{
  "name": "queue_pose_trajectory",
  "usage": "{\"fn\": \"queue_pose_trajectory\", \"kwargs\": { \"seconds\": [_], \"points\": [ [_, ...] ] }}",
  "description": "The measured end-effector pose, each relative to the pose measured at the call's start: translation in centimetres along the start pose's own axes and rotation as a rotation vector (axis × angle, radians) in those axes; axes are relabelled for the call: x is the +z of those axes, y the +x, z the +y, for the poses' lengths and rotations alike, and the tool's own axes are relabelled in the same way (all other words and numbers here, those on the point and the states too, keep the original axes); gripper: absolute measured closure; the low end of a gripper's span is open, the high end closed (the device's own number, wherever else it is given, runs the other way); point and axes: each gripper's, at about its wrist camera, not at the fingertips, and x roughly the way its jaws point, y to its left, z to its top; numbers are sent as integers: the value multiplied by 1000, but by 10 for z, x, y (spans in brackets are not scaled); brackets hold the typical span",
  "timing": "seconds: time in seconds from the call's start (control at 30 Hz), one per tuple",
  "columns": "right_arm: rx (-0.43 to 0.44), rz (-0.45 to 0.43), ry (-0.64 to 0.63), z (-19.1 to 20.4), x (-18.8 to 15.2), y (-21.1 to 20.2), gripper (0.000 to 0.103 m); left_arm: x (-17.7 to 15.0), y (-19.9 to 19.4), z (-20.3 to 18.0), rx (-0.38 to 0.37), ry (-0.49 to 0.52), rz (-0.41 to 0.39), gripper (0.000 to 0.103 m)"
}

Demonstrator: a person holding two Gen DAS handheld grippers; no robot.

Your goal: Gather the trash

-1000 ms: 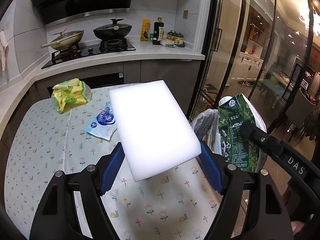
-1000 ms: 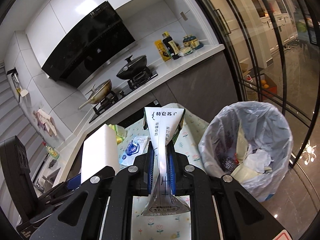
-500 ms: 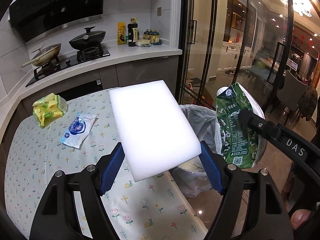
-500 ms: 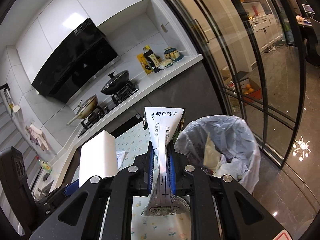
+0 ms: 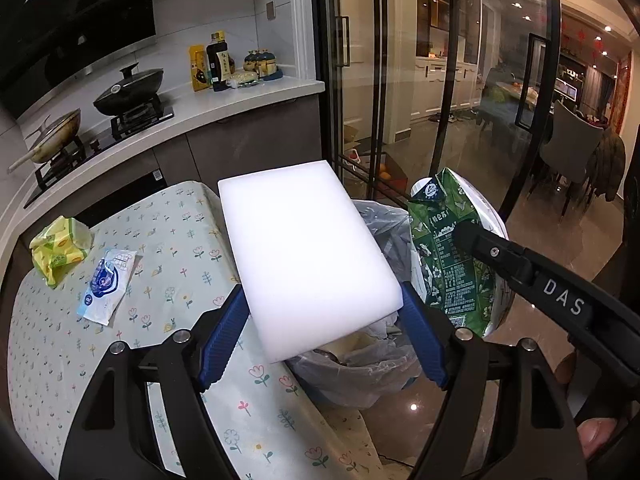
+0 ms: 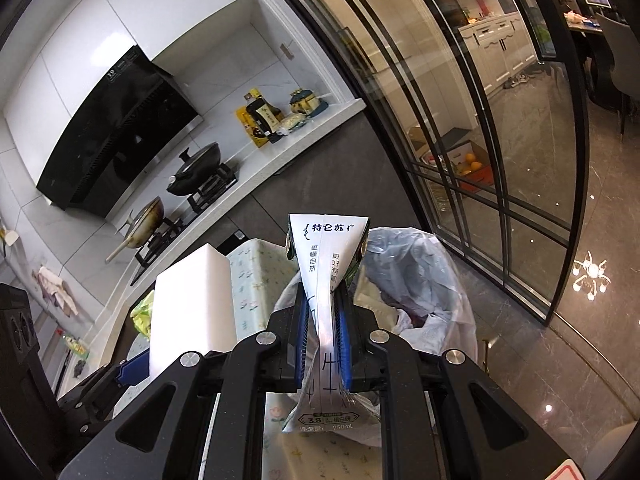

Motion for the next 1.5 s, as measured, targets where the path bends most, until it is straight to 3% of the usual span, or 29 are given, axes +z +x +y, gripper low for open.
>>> {"fn": "queue_pose_trajectory", "kwargs": {
  "seconds": [0.3, 0.77, 0.9, 0.97, 1.03, 1.5],
  "points": [
    [-29, 29, 28, -20, 1, 25, 90, 1, 35, -14, -8, 36, 46, 30],
    [-50, 44, 23, -19, 0, 49, 89, 2, 52, -15, 0, 33, 67, 28],
    [-64, 37, 17, -16, -3, 52, 83, 2, 54, -13, -3, 27, 71, 27],
    [-59, 26, 20, -14, -3, 50, 73, 2, 54, -13, 12, 25, 71, 17],
    [-64, 4, 10, -12, -3, 46, 65, 3, 53, -11, 18, 19, 62, 16],
    [-61, -21, -12, 3, 0, 25, 61, 4, 32, 12, 27, -30, 35, 16]
  ]
}}
